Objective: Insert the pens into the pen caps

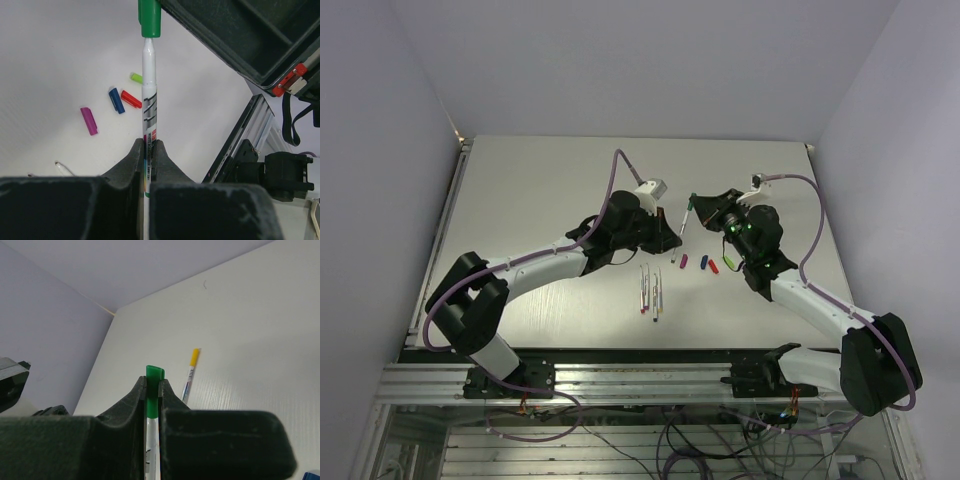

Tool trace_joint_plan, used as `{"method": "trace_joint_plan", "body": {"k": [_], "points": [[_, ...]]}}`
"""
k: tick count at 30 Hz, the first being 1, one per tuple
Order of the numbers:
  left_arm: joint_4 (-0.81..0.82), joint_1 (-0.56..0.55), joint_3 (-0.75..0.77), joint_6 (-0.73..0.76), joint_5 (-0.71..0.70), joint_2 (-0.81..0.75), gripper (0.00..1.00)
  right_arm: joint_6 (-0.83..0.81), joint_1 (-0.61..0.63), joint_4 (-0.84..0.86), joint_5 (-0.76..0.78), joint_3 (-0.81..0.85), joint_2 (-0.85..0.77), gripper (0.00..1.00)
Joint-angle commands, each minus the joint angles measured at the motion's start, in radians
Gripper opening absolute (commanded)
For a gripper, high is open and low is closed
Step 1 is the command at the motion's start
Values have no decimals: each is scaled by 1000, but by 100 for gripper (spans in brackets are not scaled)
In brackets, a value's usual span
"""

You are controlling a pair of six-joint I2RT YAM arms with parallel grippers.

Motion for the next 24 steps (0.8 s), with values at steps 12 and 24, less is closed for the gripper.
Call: {"method": "trace_joint_plan", "body": {"k": [12, 24], "points": [[94, -4, -7, -33, -24, -9, 7, 4, -2, 8, -52, -4, -2, 0], [193, -3, -37, -88, -102, -20, 7, -36, 8, -79, -191, 4, 15, 0]]}}
